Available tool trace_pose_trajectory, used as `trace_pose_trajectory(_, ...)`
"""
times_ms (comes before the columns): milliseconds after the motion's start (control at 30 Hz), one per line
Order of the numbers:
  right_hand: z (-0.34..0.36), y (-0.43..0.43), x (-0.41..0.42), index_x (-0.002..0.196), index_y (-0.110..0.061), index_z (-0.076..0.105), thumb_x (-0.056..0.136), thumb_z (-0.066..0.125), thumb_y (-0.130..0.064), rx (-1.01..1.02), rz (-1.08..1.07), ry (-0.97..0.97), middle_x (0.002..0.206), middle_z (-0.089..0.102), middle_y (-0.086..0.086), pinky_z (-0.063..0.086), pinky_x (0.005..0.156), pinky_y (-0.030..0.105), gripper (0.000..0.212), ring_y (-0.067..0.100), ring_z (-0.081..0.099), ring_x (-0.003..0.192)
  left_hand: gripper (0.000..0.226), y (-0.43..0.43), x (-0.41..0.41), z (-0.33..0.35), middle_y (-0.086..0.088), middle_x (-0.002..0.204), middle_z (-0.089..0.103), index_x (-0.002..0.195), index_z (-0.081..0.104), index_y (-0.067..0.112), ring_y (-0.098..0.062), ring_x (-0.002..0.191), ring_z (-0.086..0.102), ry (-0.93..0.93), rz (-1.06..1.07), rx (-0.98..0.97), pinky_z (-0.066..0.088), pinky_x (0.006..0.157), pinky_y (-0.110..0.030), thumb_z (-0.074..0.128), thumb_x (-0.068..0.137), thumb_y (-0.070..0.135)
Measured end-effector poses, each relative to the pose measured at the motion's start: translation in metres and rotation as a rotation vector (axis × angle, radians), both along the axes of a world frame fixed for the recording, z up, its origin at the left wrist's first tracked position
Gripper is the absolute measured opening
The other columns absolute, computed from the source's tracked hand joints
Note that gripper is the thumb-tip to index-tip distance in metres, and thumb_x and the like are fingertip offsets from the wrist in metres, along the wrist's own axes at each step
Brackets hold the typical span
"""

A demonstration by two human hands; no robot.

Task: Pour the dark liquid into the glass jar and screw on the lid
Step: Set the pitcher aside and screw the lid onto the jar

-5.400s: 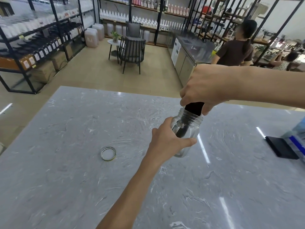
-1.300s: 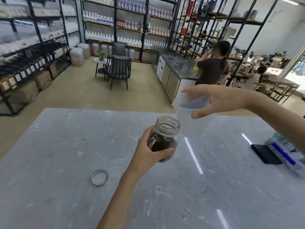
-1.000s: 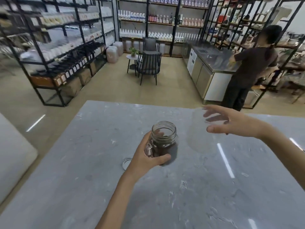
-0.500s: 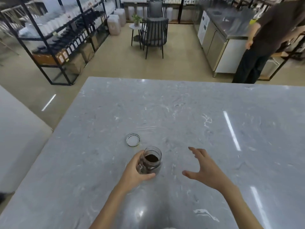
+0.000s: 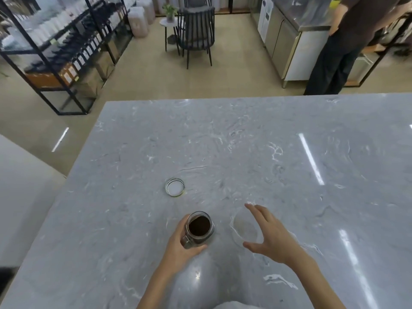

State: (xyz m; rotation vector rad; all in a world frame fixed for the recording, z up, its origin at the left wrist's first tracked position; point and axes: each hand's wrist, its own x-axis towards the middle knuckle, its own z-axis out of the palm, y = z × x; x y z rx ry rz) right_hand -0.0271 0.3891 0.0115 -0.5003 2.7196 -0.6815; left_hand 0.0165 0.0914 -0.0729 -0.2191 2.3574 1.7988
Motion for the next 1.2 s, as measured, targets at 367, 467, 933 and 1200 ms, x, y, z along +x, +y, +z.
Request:
trace_pose_trajectory(367, -0.003, 0.002, -0.005, 0.152, -0.034, -0.016, 0.087, 0.053, -0.065, 0.214, 0.038, 0.105, 0.162, -0.018, -0.012, -0.016, 0.119, 0.047, 0.1, 0.016, -0.023, 0.147, 0.098, 0.029, 0.005, 0.006, 0.031, 0.139, 0.055, 0.154, 0.042, 0.028, 0.013, 0.128, 0.054, -0.004, 0.214, 0.058, 0.043, 0.099, -0.001, 0.096, 0.074, 0.015)
trace_pose_trajectory(467, -0.002, 0.009, -0.007, 0.151, -0.037, -0.017, 0.087, 0.054, -0.064, 0.211, 0.032, 0.088, 0.161, -0.019, -0.013, -0.014, 0.12, 0.048, 0.099, 0.015, -0.024, 0.147, 0.099, 0.017, 0.0, 0.007, 0.012, 0.135, 0.043, 0.148, 0.043, 0.03, 0.021, 0.118, 0.053, -0.006, 0.181, 0.019, 0.042, 0.096, 0.001, 0.098, 0.068, 0.006)
trace_pose_trajectory(933, -0.002, 0.012, -0.013, 0.149, -0.043, -0.015, 0.084, 0.06, -0.063, 0.148, 0.031, 0.013, 0.159, -0.016, -0.018, -0.009, 0.121, 0.039, 0.101, 0.01, -0.016, 0.148, 0.094, -0.035, -0.011, 0.01, 0.005, 0.15, 0.051, 0.141, 0.033, 0.048, -0.002, 0.137, 0.052, -0.055, -0.124, -0.084, 0.038, 0.109, -0.006, 0.087, 0.081, 0.0)
trace_pose_trajectory(1200, -0.002, 0.008, -0.007, 0.153, -0.04, -0.008, 0.083, 0.065, -0.059, 0.079, 0.016, 0.01, 0.16, -0.007, -0.019, 0.008, 0.12, 0.03, 0.102, 0.01, -0.003, 0.151, 0.093, -0.038, -0.018, 0.009, -0.004, 0.152, 0.052, 0.145, 0.037, 0.036, -0.016, 0.142, 0.05, -0.07, -0.128, -0.118, 0.037, 0.124, -0.038, 0.086, 0.078, -0.005)
